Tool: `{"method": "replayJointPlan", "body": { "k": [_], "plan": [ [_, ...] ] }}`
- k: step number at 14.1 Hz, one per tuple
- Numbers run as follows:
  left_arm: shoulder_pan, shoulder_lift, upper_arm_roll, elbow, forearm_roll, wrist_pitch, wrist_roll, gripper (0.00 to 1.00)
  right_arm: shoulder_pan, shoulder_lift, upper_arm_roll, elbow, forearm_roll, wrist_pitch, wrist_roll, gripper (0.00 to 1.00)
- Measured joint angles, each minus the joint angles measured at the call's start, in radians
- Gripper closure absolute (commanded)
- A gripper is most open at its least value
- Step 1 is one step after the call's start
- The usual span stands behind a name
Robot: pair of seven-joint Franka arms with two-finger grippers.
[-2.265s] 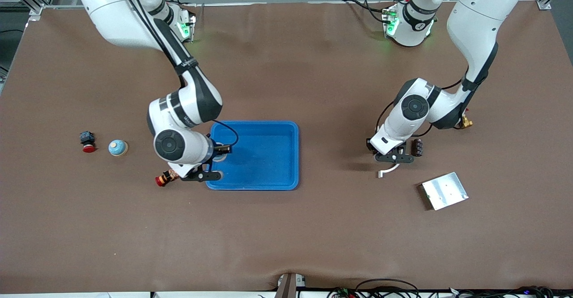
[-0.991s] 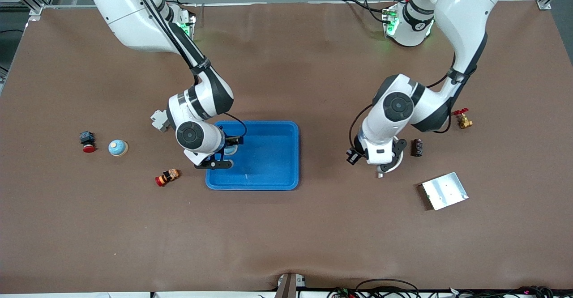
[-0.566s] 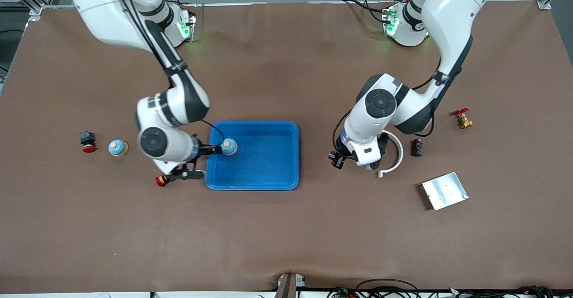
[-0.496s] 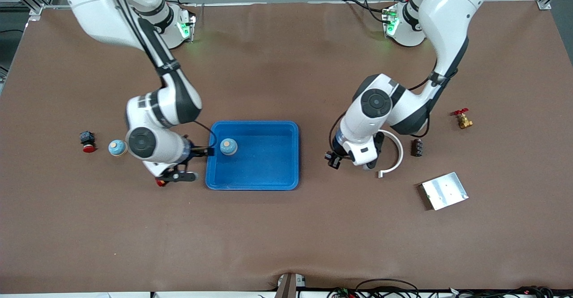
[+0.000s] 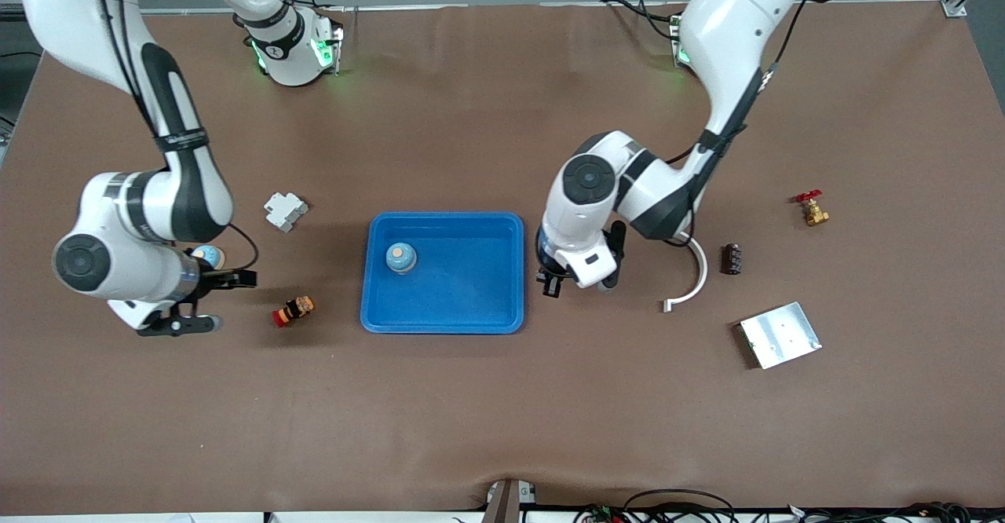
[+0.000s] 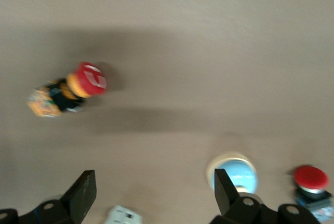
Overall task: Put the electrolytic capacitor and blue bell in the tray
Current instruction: 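Move the right gripper to the second bell while the left gripper carries the capacitor, then lower the capacitor into the tray while the right gripper grasps the second bell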
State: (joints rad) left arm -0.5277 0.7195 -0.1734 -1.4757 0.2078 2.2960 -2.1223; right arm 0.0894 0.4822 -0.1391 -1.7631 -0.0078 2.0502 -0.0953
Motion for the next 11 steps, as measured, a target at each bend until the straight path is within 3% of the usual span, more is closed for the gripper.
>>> {"method": "replayJointPlan", "body": {
  "k": [2,6,11],
  "plan": [
    [-0.064,0.049,0.051,0.062,0.000,-0.007,-0.063,1.00,-0.002,-0.001,-0.022,-0.034,-0.025,0.022,-0.001,0.00],
    [-0.075,0.111,0.059,0.196,0.000,-0.056,-0.168,1.00,0.000,-0.005,-0.069,-0.202,-0.037,0.248,-0.028,0.00],
    [-0.119,0.140,0.082,0.258,0.000,-0.062,-0.241,1.00,-0.009,-0.007,-0.132,-0.243,-0.037,0.282,-0.112,0.00]
  ]
}}
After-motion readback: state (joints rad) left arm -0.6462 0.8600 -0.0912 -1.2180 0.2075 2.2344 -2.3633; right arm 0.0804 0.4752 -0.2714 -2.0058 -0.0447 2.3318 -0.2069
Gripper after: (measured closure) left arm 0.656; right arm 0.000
